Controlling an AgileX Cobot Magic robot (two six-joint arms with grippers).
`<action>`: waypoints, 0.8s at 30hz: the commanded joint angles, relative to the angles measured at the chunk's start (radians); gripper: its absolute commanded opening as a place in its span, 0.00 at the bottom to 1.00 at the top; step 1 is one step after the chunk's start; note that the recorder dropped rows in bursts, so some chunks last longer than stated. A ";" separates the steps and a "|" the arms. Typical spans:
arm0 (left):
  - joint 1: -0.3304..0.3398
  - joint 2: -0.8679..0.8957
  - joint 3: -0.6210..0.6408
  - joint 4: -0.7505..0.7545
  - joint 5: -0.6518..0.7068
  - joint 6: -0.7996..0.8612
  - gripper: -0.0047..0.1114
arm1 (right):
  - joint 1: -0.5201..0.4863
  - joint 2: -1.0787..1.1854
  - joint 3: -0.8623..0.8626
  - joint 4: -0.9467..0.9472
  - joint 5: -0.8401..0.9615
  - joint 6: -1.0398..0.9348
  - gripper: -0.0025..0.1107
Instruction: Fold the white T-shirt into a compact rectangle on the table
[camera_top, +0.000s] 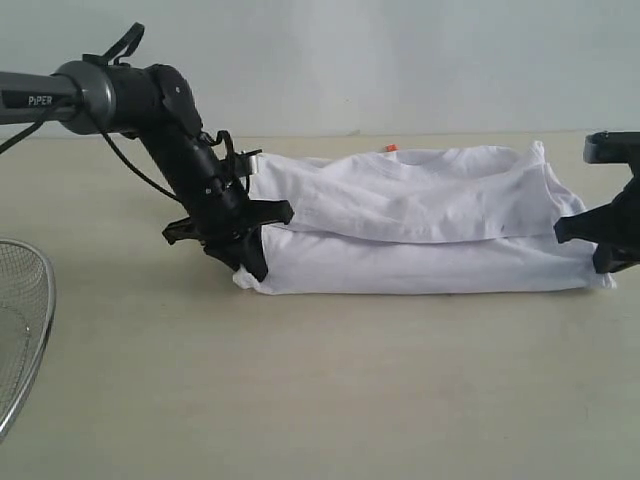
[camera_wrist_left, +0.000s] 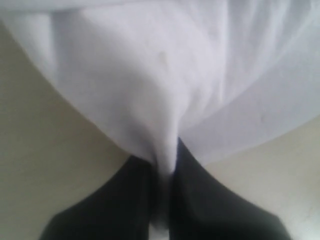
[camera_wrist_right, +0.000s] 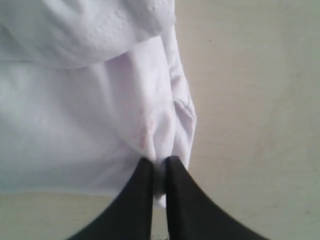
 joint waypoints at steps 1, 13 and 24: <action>-0.003 0.006 0.002 0.085 0.052 -0.015 0.08 | -0.002 0.000 0.005 0.001 0.017 -0.012 0.02; 0.007 -0.073 0.002 0.134 0.052 -0.027 0.08 | -0.002 0.000 0.005 0.004 0.089 -0.004 0.02; 0.007 -0.155 0.143 0.115 0.052 -0.016 0.08 | -0.002 -0.070 0.072 0.011 0.114 0.012 0.02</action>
